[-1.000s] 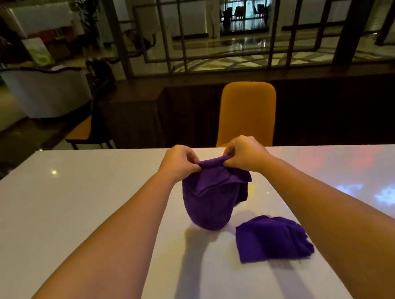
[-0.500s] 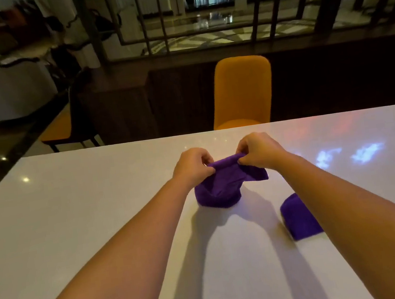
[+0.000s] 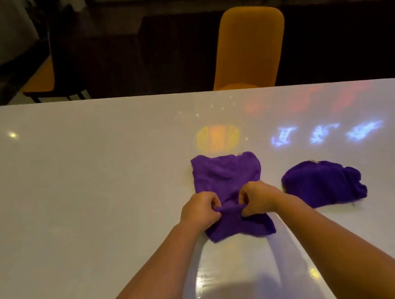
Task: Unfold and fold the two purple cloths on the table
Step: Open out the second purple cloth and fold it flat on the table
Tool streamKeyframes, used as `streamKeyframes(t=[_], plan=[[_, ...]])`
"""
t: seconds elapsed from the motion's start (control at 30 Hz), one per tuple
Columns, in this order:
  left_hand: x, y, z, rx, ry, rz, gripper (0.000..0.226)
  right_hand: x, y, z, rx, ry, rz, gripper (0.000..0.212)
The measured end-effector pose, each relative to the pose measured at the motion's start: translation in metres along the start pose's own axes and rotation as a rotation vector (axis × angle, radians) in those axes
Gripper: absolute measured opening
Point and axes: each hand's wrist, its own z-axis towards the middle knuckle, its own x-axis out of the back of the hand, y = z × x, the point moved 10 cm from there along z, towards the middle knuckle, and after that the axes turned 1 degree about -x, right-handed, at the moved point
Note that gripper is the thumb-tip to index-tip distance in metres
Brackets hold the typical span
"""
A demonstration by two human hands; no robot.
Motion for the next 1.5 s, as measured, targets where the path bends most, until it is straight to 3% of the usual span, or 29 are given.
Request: streamKeyframes(t=[0.07,0.1,0.2,0.23,0.3,0.43,0.6,0.73,0.83,0.93,1.03,1.1,1.2,1.3,1.43,1.5], plan=[[0.001,0.000,-0.002,-0.021,-0.007,-0.052,0.011,-0.004,0.003,0.003,-0.044,-0.035,0.015,0.036],[0.012,-0.001,-0.002,-0.032,0.044,-0.099,0.014,0.008,0.003,0.003,-0.068,0.072,0.031,0.043],[0.080,-0.025,-0.005,-0.085,0.412,-0.137,0.024,0.061,0.000,-0.023,-0.101,0.805,0.008,0.053],[0.103,-0.038,-0.007,-0.108,0.511,-0.053,0.035,0.060,-0.006,-0.028,-0.090,0.904,-0.011,0.058],[0.134,-0.072,-0.008,-0.095,0.598,0.195,0.050,0.033,-0.025,-0.013,-0.017,0.835,-0.047,0.068],[0.149,-0.158,0.001,0.070,0.531,0.447,0.056,-0.014,-0.027,0.037,-0.092,0.638,-0.157,0.074],[0.128,-0.218,0.022,0.192,0.397,0.489,0.052,-0.011,-0.044,0.084,-0.246,0.587,-0.081,0.084],[0.126,-0.219,0.025,0.209,0.408,0.540,0.054,-0.058,-0.145,0.075,-0.112,0.606,-0.089,0.081],[0.127,-0.215,0.022,0.201,0.395,0.512,0.054,-0.098,-0.160,0.030,-0.066,0.660,-0.102,0.076],[0.129,-0.212,0.019,0.191,0.384,0.507,0.053,-0.088,-0.099,0.003,-0.283,0.680,-0.113,0.075],[0.127,-0.212,0.021,0.180,0.394,0.497,0.053,-0.056,-0.065,0.026,-0.558,0.693,0.046,0.073],[0.126,-0.214,0.023,0.185,0.411,0.510,0.054,-0.042,-0.108,0.062,-0.502,0.727,0.105,0.071],[0.125,-0.215,0.025,0.170,0.428,0.525,0.054,-0.060,-0.182,0.085,-0.231,0.722,0.007,0.070],[0.126,-0.214,0.024,0.170,0.425,0.522,0.055,-0.085,-0.168,0.046,-0.160,0.761,-0.089,0.067],[0.125,-0.214,0.023,0.188,0.406,0.542,0.056,-0.074,-0.091,0.029,-0.519,0.719,0.015,0.068],[0.125,-0.215,0.024,0.185,0.410,0.515,0.055,-0.065,-0.109,0.047,-0.620,0.758,0.133,0.067]])
